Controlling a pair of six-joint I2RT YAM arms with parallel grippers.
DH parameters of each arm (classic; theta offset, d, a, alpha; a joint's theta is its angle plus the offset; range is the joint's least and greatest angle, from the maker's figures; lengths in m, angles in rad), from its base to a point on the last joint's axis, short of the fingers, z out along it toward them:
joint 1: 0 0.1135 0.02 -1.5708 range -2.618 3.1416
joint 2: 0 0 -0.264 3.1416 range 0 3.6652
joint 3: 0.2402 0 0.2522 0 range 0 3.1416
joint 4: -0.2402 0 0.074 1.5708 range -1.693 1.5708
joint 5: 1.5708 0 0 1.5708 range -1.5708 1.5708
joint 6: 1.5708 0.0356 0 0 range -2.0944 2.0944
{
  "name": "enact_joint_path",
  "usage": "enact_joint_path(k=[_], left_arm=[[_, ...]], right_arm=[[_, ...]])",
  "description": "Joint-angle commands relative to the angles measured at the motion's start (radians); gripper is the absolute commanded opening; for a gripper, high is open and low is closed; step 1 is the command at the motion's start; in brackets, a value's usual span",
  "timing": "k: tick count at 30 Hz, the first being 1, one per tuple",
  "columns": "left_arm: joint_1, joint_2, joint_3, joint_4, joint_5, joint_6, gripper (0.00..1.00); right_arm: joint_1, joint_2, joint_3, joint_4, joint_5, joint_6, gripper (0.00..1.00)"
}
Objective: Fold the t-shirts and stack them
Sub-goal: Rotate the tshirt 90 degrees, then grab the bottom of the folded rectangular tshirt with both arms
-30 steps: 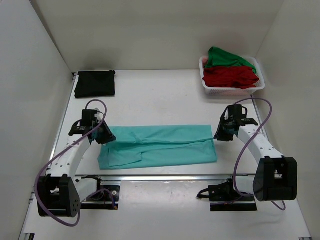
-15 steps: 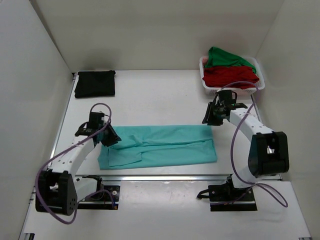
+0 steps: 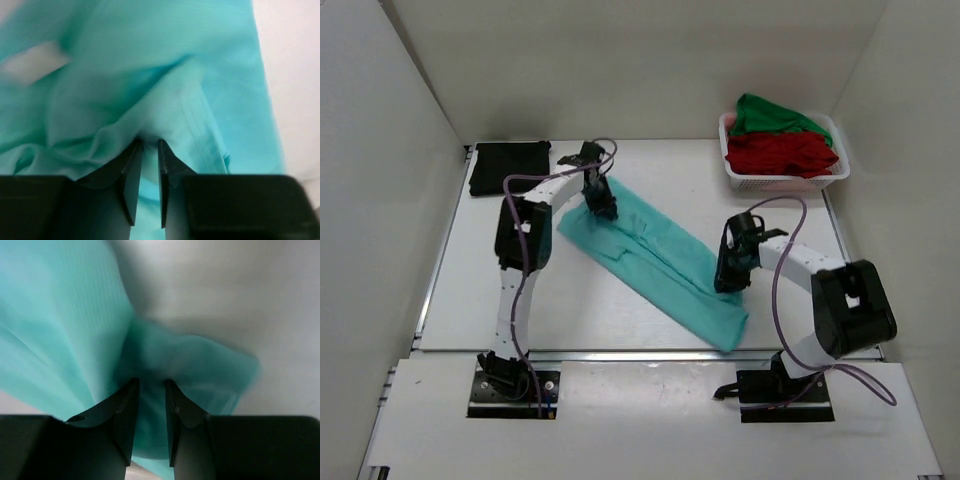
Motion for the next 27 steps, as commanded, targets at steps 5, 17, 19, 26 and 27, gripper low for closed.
enact_joint_path(k=[5, 17, 19, 26, 27], left_arm=[[0.062, 0.587, 0.851, -0.203, 0.238, 0.012, 0.21], [0.044, 0.665, 0.894, 0.133, 0.318, -0.166, 0.16], [0.049, 0.616, 0.860, 0.188, 0.329, -0.166, 0.17], [0.040, 0.467, 1.043, 0.202, 0.436, -0.263, 0.34], [0.035, 0.415, 1.038, 0.181, 0.440, -0.241, 0.37]], right_arm=[[0.182, -0.180, -0.224, 0.084, -0.070, 0.386, 0.24], [0.487, 0.039, -0.151, 0.350, -0.124, 0.456, 0.22], [0.506, 0.019, -0.122, 0.317, -0.087, 0.431, 0.21], [0.533, -0.154, -0.042, 0.199, -0.002, 0.241, 0.23], [0.538, -0.194, -0.033, 0.183, 0.028, 0.180, 0.25]])
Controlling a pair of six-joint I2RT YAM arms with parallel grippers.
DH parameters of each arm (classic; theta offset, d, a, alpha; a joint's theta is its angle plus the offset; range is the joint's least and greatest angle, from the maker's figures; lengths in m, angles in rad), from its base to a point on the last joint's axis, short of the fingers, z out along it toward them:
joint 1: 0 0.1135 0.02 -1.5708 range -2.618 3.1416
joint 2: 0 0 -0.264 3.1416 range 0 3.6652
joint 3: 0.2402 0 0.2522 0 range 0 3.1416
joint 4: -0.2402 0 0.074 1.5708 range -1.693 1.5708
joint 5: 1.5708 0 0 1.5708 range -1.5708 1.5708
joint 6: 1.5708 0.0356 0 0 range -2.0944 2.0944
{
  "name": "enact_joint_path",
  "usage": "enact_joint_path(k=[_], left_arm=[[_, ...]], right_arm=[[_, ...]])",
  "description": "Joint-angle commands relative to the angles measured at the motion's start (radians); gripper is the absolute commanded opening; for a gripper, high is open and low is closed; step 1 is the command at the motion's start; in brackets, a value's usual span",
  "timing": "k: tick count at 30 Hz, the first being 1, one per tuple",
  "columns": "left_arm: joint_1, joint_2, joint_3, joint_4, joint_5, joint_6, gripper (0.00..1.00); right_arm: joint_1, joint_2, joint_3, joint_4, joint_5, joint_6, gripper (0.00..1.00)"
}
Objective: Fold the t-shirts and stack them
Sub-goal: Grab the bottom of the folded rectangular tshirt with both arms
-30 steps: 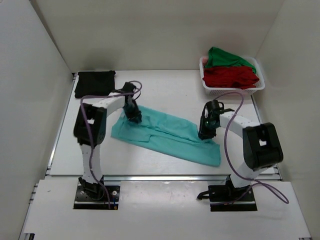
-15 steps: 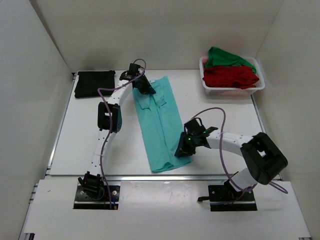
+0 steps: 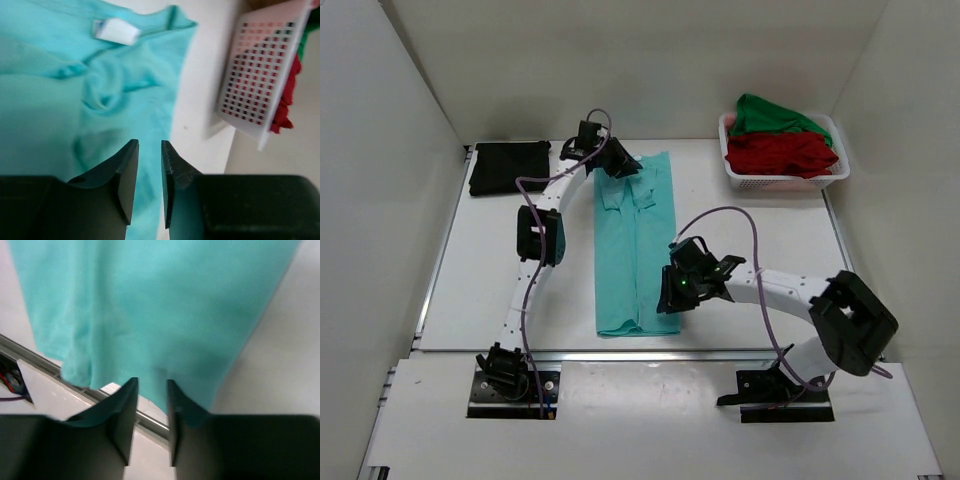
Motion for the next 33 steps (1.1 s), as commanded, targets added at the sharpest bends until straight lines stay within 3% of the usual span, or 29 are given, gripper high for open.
enact_joint_path(k=[1, 2, 4, 6, 7, 8, 10, 11, 12, 14, 16, 17, 19, 22, 26, 31, 33], left_arm=[[-0.015, -0.241, 0.042, -0.070, 0.050, 0.001, 0.37], [-0.020, -0.304, 0.034, -0.165, 0.027, 0.062, 0.28], [-0.033, -0.407, -0.045, -0.343, -0.038, 0.169, 0.20], [-0.072, -0.584, -0.186, -0.492, -0.130, 0.333, 0.21], [-0.105, -0.645, -0.355, -0.540, -0.216, 0.372, 0.29], [-0.143, -0.785, -0.468, -0.515, -0.290, 0.421, 0.34], [-0.174, -1.009, -0.968, -0.412, -0.330, 0.416, 0.36], [-0.173, -1.144, -1.086, -0.358, -0.327, 0.384, 0.35], [-0.168, -1.280, -1.295, -0.340, -0.314, 0.348, 0.35], [-0.162, -1.460, -1.644, -0.258, -0.319, 0.301, 0.39], [-0.165, -1.619, -1.818, -0.223, -0.336, 0.229, 0.49], [-0.162, -1.709, -1.908, -0.203, -0.349, 0.209, 0.48], [-0.161, -1.840, -2.019, -0.156, -0.341, 0.150, 0.47], [-0.179, -1.908, -2.128, -0.074, -0.340, 0.083, 0.49], [-0.196, -1.889, -2.185, -0.028, -0.369, 0.078, 0.50], [-0.231, -1.839, -2.199, 0.088, -0.369, 0.067, 0.60], [-0.247, -1.764, -2.187, 0.104, -0.363, 0.081, 0.57]], right_arm=[[0.008, -0.145, 0.081, -0.071, 0.124, -0.192, 0.30], [0.000, -0.162, 0.077, -0.103, 0.154, -0.207, 0.33], [-0.076, -0.254, 0.065, -0.143, 0.153, -0.241, 0.41], [-0.138, -0.316, 0.026, -0.171, 0.143, -0.238, 0.50], [-0.156, -0.362, -0.006, -0.166, 0.144, -0.253, 0.58], [-0.164, -0.376, -0.027, -0.176, 0.152, -0.263, 0.59], [-0.155, -0.414, -0.044, -0.220, 0.167, -0.267, 0.65], [-0.156, -0.422, -0.060, -0.237, 0.162, -0.254, 0.65], [-0.161, -0.423, -0.070, -0.254, 0.137, -0.241, 0.66], [-0.178, -0.433, -0.109, -0.271, 0.103, -0.215, 0.60], [-0.156, -0.443, -0.138, -0.262, 0.096, -0.183, 0.59], [-0.144, -0.436, -0.150, -0.255, 0.096, -0.157, 0.58], [-0.112, -0.419, -0.160, -0.243, 0.095, -0.119, 0.59], [-0.069, -0.368, -0.176, -0.214, 0.098, -0.080, 0.58], [-0.032, -0.296, -0.167, -0.165, 0.084, -0.040, 0.57], [0.003, -0.187, -0.146, -0.131, 0.067, -0.016, 0.54], [0.012, -0.166, -0.141, -0.110, 0.063, -0.010, 0.54]])
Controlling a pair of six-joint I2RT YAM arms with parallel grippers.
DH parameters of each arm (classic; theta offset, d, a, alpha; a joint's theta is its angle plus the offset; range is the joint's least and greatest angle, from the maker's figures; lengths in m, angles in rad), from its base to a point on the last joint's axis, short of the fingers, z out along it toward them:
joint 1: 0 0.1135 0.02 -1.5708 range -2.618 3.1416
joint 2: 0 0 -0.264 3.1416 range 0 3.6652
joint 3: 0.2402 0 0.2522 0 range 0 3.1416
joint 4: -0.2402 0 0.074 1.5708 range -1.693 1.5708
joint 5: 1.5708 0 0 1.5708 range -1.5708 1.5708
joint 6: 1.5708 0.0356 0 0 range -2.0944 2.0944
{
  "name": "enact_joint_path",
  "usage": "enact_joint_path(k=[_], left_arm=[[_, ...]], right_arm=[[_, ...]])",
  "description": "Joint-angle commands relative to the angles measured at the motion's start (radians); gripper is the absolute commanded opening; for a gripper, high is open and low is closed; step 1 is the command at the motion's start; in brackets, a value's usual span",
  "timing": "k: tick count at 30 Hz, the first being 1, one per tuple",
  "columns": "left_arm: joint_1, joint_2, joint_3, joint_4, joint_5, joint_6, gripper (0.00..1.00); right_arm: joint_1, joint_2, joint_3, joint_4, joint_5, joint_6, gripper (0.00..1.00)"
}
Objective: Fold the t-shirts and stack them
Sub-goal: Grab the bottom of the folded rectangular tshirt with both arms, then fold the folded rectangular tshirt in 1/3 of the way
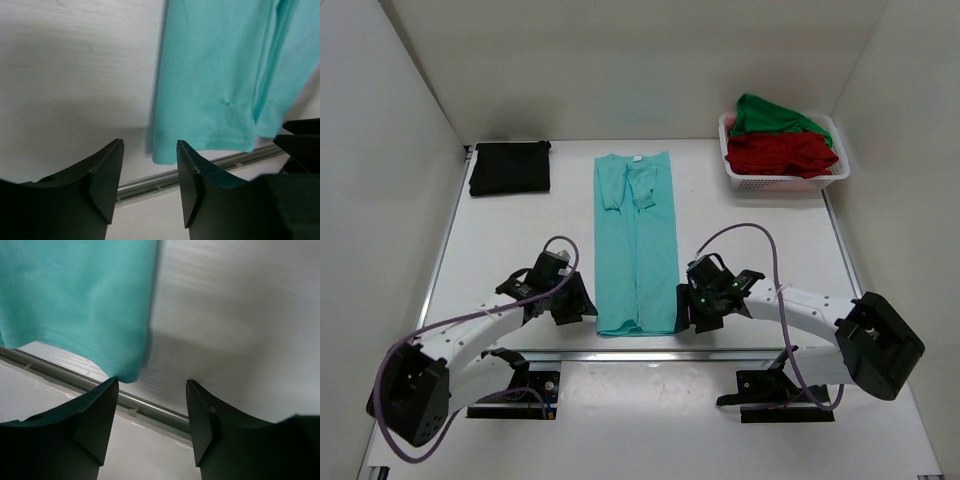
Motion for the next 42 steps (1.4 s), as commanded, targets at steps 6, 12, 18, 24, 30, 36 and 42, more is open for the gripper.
enact_joint_path(k=[6, 12, 18, 24, 30, 36, 42], left_arm=[[-0.122, 0.255, 0.060, 0.105, -0.002, 0.031, 0.57], [-0.128, 0.246, 0.045, 0.093, 0.045, 0.034, 0.00], [-0.114, 0.122, 0.060, -0.060, 0.129, 0.089, 0.00], [0.002, 0.164, 0.208, -0.128, 0.185, 0.167, 0.00], [0.148, 0.350, 0.391, -0.108, 0.194, 0.192, 0.00], [0.217, 0.606, 0.624, -0.087, 0.197, 0.190, 0.00], [0.267, 0.822, 0.860, -0.091, 0.185, 0.178, 0.07]], right_arm=[[0.072, 0.138, 0.077, 0.072, 0.008, 0.052, 0.54], [0.117, 0.181, 0.133, 0.004, -0.012, 0.045, 0.00], [0.098, 0.117, 0.162, -0.100, -0.149, 0.022, 0.00], [-0.026, 0.121, 0.297, -0.189, -0.305, -0.038, 0.00], [-0.239, 0.291, 0.519, -0.257, -0.382, -0.193, 0.00], [-0.374, 0.517, 0.816, -0.347, -0.414, -0.303, 0.00], [-0.463, 0.747, 1.065, -0.384, -0.443, -0.319, 0.00]])
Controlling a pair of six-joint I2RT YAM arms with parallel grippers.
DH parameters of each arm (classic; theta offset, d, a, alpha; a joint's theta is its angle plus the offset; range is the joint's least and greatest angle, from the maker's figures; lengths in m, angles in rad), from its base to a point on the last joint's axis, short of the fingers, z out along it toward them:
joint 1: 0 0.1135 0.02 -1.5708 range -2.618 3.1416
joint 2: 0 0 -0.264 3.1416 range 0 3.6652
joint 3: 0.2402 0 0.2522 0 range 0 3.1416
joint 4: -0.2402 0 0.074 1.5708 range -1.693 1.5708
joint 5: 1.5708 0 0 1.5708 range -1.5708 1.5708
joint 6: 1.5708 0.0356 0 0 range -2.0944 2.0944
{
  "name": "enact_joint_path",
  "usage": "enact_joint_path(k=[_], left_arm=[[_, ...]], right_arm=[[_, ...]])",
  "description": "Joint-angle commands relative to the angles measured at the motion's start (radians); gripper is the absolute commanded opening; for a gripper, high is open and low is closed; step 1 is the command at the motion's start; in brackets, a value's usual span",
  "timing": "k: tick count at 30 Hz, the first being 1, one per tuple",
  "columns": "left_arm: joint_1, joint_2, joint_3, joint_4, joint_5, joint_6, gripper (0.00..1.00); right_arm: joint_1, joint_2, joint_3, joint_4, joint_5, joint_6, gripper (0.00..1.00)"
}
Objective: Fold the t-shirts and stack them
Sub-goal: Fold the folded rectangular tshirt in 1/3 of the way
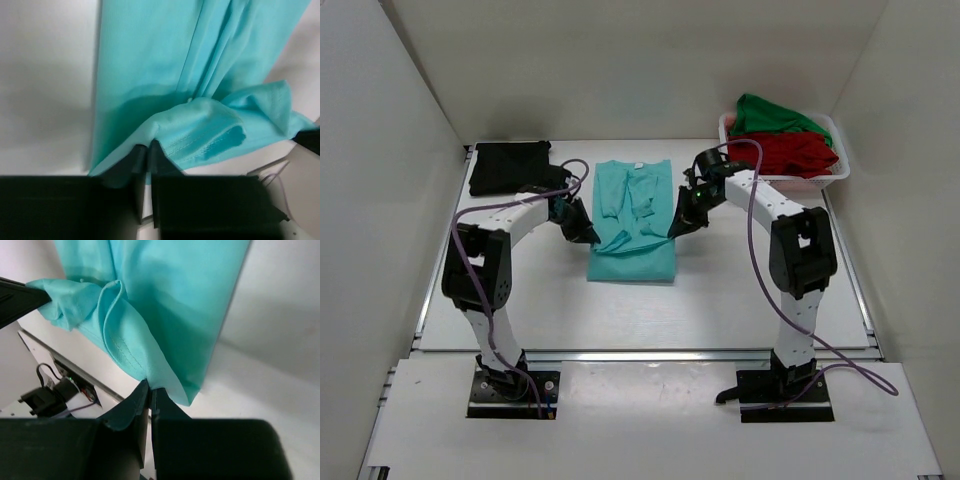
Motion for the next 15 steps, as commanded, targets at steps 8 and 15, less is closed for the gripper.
enact_joint_path(k=[8, 15], left_arm=[[0.122, 0.098, 0.125, 0.236, 0.117, -0.151, 0.62], [0.127, -0.074, -0.097, 0.267, 0.091, -0.144, 0.59]], right_arm=[[-0.087, 0.141, 0.235, 0.078, 0.029, 0.055, 0.39], [-0.057, -0.018, -0.025, 0.116, 0.124, 0.039, 0.43]])
